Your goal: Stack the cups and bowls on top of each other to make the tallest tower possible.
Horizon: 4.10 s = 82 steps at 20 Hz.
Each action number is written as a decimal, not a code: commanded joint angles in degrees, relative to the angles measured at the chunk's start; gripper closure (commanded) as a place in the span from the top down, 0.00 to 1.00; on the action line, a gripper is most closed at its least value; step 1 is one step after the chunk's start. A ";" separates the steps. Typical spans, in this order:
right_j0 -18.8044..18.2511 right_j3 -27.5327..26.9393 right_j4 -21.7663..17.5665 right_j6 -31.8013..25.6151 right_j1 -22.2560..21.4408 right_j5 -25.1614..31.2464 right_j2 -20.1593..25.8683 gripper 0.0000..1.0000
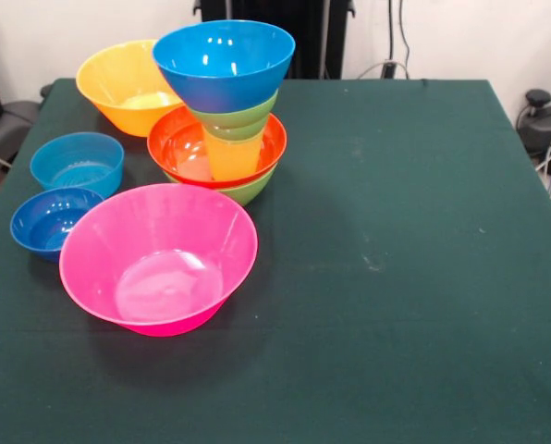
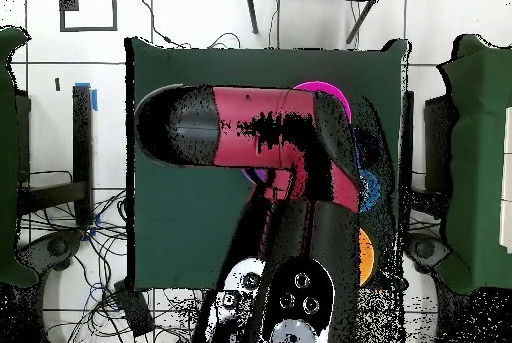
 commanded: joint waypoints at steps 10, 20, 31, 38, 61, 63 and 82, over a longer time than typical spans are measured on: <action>-0.56 6.60 -3.75 -7.36 -3.12 1.89 3.61 0.00; -1.13 12.31 -4.91 -6.81 -3.87 -4.99 3.79 0.00; -1.71 15.82 -6.23 -6.80 -3.25 -10.18 3.95 0.00; -3.13 18.90 -5.59 -7.78 -2.61 -14.72 5.55 0.00; -3.90 15.52 -8.37 -12.97 -1.05 -4.15 7.10 0.00; -3.68 14.66 -9.92 -13.73 -0.74 -3.22 6.92 0.00; -7.62 23.15 -13.91 -15.38 -2.72 -11.57 14.04 0.00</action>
